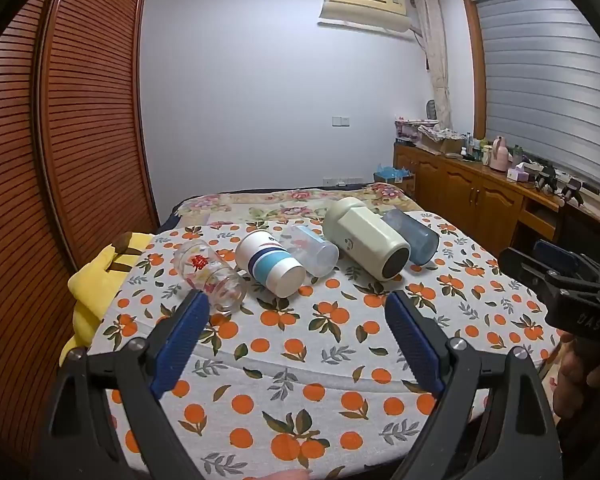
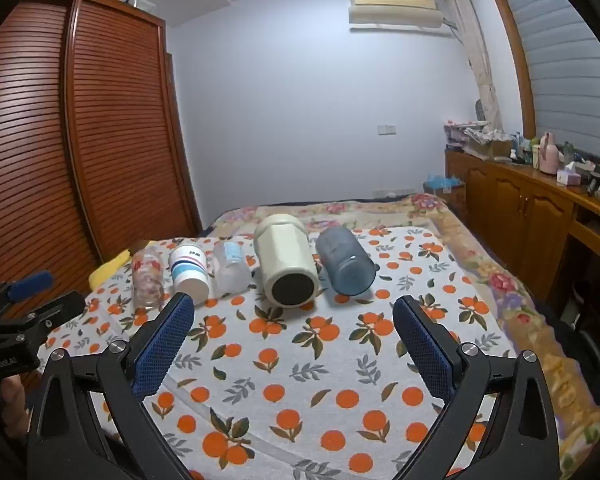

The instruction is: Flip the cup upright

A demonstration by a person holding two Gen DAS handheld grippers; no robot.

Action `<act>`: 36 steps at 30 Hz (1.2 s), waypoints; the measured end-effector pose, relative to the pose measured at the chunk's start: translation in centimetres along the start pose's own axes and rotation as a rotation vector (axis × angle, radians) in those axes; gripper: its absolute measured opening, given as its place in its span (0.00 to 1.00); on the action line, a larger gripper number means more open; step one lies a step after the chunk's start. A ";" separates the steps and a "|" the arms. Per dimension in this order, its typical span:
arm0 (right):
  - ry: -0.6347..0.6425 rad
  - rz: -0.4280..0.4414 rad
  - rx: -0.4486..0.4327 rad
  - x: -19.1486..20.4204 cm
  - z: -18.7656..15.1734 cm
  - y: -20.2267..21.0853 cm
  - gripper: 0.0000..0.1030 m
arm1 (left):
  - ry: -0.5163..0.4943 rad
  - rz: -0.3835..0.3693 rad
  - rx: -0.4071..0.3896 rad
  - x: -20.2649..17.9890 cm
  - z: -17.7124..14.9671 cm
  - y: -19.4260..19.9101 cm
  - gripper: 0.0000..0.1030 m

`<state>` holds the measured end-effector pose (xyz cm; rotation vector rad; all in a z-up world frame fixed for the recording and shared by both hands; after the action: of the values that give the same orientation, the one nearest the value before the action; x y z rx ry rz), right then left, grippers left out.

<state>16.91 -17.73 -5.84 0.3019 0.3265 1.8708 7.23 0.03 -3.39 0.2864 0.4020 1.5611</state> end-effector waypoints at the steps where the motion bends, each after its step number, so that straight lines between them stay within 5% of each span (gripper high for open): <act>1: -0.003 0.000 0.006 0.0 -0.1 0.0 0.98 | -0.007 0.003 0.004 0.0 0.0 0.0 0.88; 36: 0.002 -0.002 0.009 0.2 -0.4 -0.1 0.98 | -0.001 0.000 -0.003 0.0 0.0 0.0 0.88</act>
<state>16.77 -17.59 -6.24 0.3056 0.3366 1.8687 7.26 0.01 -3.38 0.2852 0.3989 1.5612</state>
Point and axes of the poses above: each gripper's, at about its wrist camera, not at the fingertips, and y roughly against the way its jaws point, x to its left, z to its top, the point moved 8 cm from there along -y, roughly the way its jaws point, and after that the axes turned 4 degrees about y, right-handed, at the moved point
